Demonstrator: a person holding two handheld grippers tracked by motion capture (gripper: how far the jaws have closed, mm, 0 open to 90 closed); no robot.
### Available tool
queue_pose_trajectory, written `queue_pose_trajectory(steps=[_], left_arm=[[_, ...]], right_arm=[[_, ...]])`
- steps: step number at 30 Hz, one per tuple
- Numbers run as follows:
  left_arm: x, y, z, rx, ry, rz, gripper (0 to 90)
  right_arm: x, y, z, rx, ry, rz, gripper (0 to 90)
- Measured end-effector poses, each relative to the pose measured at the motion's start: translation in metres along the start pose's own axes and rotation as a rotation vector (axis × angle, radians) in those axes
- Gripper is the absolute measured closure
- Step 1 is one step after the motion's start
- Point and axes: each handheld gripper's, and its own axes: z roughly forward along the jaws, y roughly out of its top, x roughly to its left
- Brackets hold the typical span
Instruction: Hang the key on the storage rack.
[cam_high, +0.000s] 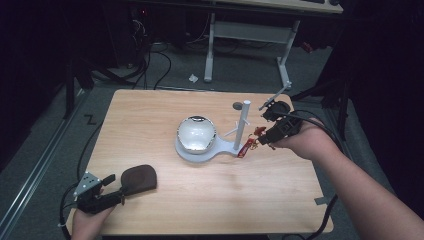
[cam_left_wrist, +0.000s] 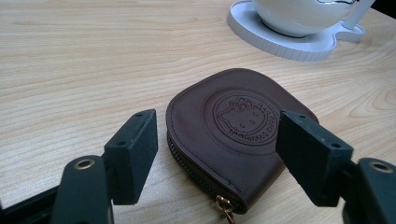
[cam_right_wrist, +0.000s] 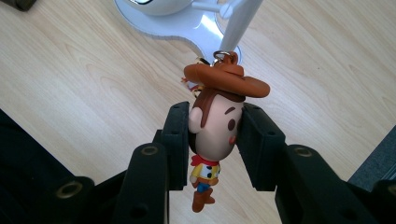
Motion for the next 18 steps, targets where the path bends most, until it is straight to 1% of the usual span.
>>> queue_pose_trajectory(steps=[1, 3, 4, 5, 7, 8, 10, 13, 14, 15, 18], left_arm=[[0.0, 0.0, 0.0, 0.0, 0.0, 0.0, 30.0], [0.0, 0.0, 0.0, -0.001, 0.0, -0.002, 30.0], [0.0, 0.0, 0.0, -0.002, 0.0, -0.003, 30.0], [0.001, 0.0, 0.0, -0.002, 0.0, -0.003, 30.0], [0.001, 0.0, 0.0, -0.003, 0.001, -0.004, 30.0], [0.001, 0.0, -0.001, -0.003, 0.001, -0.004, 30.0], [0.001, 0.0, -0.001, -0.004, 0.0, -0.003, 30.0], [0.001, 0.0, -0.001, -0.003, 0.0, -0.003, 30.0], [0.001, 0.0, -0.001, -0.004, -0.001, -0.004, 30.0], [0.001, 0.0, -0.001, -0.004, -0.001, -0.005, 30.0], [0.001, 0.0, -0.001, -0.004, -0.001, -0.004, 30.0]], right_arm=[[0.001, 0.002, -0.001, 0.0, 0.0, 0.007, 65.4], [0.001, 0.005, -0.003, 0.0, -0.006, -0.003, 65.4], [0.003, 0.006, -0.005, 0.004, -0.007, 0.018, 65.4], [0.002, 0.008, -0.006, -0.004, -0.008, 0.0, 65.4], [0.003, 0.011, -0.007, -0.007, -0.014, -0.009, 65.4], [0.004, 0.013, -0.009, -0.004, -0.017, 0.002, 65.4], [0.003, 0.015, -0.008, -0.008, -0.024, -0.012, 65.4], [0.004, 0.019, -0.009, -0.007, -0.033, -0.012, 65.4], [0.004, 0.021, -0.009, -0.008, -0.035, -0.02, 65.4], [0.004, 0.022, -0.01, -0.008, -0.038, -0.01, 65.4], [0.003, 0.025, -0.012, -0.014, -0.046, -0.016, 65.4]])
